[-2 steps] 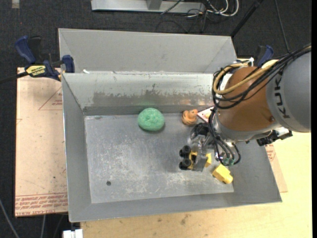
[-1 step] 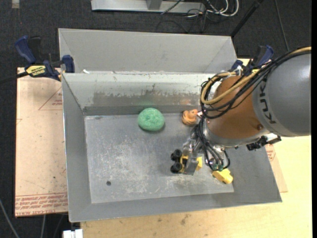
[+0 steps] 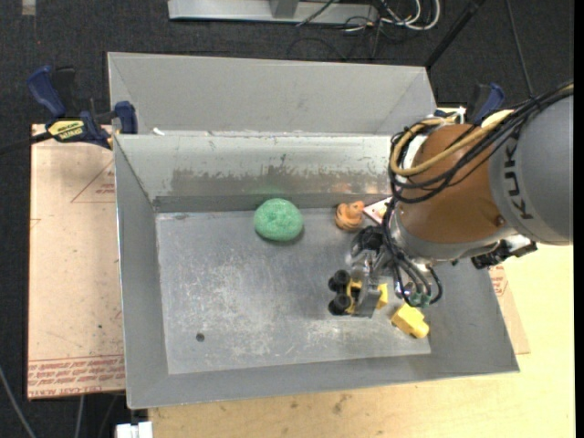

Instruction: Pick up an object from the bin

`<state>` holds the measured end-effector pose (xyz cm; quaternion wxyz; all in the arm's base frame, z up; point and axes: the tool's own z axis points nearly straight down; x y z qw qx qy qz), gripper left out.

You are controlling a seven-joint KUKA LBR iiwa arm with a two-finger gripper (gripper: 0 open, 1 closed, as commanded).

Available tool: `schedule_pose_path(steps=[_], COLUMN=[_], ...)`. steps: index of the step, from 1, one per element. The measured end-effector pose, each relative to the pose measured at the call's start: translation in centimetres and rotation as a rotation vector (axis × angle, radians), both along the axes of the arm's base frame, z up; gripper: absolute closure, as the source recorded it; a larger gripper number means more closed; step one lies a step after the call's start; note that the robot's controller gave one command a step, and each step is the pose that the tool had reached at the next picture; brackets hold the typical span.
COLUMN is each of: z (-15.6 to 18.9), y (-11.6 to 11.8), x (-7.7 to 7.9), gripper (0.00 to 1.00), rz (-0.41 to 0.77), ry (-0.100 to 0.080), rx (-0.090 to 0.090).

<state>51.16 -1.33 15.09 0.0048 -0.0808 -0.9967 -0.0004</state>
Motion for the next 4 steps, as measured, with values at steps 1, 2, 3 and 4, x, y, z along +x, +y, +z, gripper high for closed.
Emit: schedule_pose_path(steps=[1,2,3,4], z=[-1.4,0.7,-0.6,-0.1], y=[0.5,-0.4,-1.6,-1.4], x=[0.5,-0.8,-0.4,-1.3], gripper=[1.00,1.00,1.00,1.00], rz=[0.003,0.010,0.024,0.031], ry=[-0.024,0.001,-0.023,0.006], rx=[-0.002,0.000,-0.002,0.000])
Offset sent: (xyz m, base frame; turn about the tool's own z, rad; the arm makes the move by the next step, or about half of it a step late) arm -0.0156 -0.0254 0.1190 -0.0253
